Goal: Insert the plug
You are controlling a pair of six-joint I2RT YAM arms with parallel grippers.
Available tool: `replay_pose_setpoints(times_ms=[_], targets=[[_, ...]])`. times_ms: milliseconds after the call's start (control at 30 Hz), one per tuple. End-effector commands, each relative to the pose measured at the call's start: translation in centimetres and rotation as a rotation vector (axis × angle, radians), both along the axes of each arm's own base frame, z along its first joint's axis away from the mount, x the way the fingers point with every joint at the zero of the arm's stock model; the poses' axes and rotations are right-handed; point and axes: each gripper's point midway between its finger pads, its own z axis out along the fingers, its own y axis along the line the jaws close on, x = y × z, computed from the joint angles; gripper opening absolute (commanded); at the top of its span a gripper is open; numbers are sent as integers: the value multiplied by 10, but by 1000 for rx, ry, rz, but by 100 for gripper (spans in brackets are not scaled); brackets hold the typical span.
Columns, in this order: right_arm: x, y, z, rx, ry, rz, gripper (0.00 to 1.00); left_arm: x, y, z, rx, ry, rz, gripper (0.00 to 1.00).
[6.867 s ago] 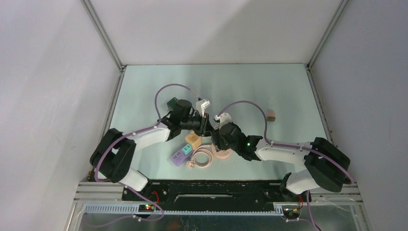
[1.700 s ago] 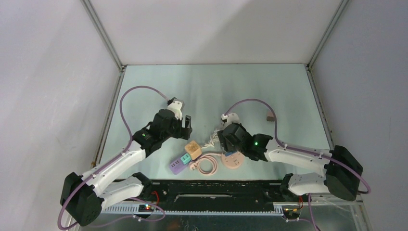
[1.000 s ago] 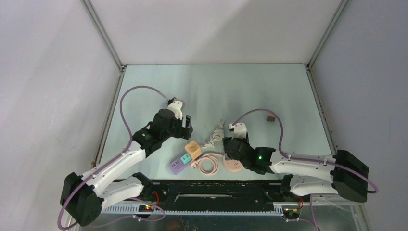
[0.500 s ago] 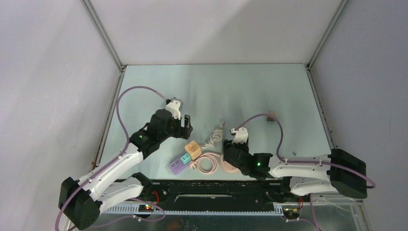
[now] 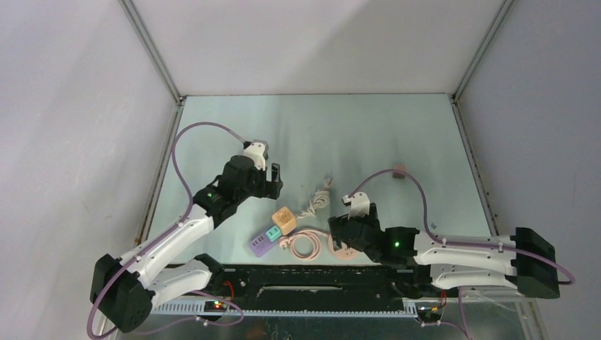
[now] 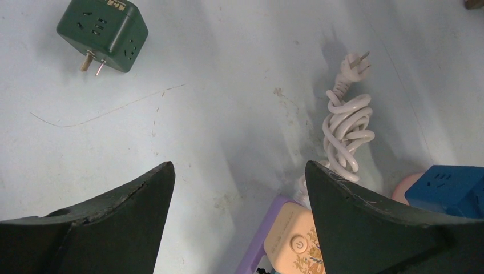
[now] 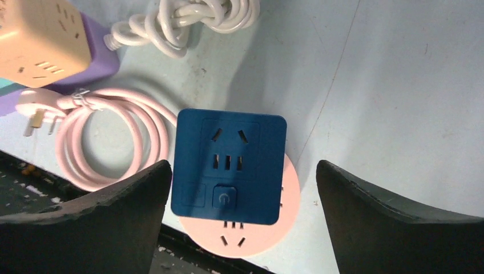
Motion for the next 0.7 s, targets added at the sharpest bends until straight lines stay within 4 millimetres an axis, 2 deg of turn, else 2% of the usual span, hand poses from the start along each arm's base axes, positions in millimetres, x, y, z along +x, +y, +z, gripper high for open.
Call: replay_pose_setpoints(times_ms=[0, 133, 233, 500, 600, 667], targets=[[2, 7, 44, 76, -17, 49, 100, 21, -2, 32, -34, -80, 23, 88], [6, 3, 72, 154, -44, 49, 100, 31, 5, 30, -55, -76, 51, 89], [11, -3, 82, 185, -48, 51, 100, 45, 13, 27, -72, -71, 88, 90], [32, -14, 89, 203, -18, 65, 100, 103, 48, 1, -42, 30, 230, 93], [40, -13, 91, 223, -8, 81, 100, 125, 54, -2, 16, 35, 225, 94], [42, -9, 91, 244, 11, 106, 100, 138, 50, -8, 91, 50, 137, 94]])
